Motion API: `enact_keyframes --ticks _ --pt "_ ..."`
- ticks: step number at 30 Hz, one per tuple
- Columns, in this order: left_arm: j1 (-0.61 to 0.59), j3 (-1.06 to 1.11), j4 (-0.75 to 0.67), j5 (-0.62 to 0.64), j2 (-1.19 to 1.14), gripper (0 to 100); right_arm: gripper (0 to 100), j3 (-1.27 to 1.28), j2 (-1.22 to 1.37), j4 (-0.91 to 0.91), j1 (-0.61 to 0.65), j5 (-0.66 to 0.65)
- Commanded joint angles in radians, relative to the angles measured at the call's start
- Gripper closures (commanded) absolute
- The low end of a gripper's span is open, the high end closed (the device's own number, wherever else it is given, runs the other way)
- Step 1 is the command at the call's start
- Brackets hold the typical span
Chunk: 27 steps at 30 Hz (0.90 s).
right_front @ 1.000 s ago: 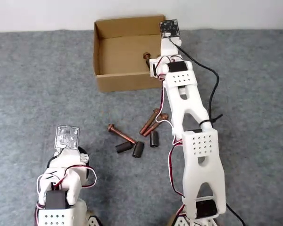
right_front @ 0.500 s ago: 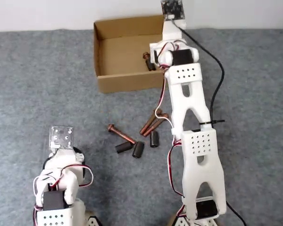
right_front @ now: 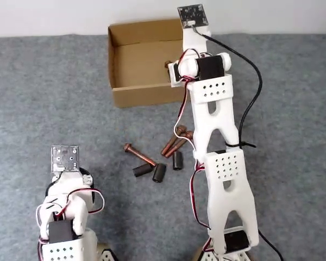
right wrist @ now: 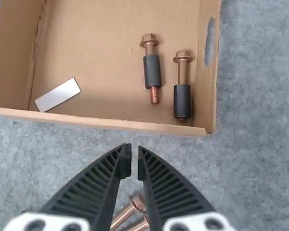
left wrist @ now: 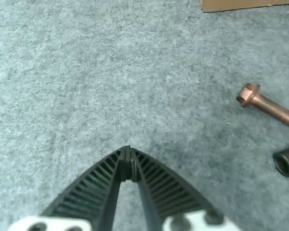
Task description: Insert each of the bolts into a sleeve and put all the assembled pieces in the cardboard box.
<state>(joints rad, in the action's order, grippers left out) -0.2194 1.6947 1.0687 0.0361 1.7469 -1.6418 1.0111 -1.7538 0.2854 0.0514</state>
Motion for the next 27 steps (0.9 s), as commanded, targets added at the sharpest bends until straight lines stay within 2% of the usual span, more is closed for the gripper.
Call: enact_keyframes --ticks 1,5,13,16,24,27 --pt "-0.009 -0.007 -0.025 -0.005 0.006 99 98.4 0.003 -0.065 -0.047 0.036 -0.003" --pt "-0.009 -0.007 -0.025 -0.005 0.006 99 98.3 0.218 -0.219 -0.048 0.064 -0.003" --pt "-0.008 -0.007 -0.025 -0.005 0.006 99 98.3 1.007 -0.651 -0.042 0.139 0.104" --pt "-0.008 -0.007 -0.025 -0.005 0.006 99 98.3 1.214 -0.756 -0.031 0.193 0.152" --pt "-0.006 -0.007 -0.023 -0.005 0.006 99 97.9 1.462 -0.768 0.099 0.239 0.176" --pt "-0.006 -0.007 -0.023 -0.005 0.006 99 91.3 1.494 -0.74 0.134 0.24 0.176"
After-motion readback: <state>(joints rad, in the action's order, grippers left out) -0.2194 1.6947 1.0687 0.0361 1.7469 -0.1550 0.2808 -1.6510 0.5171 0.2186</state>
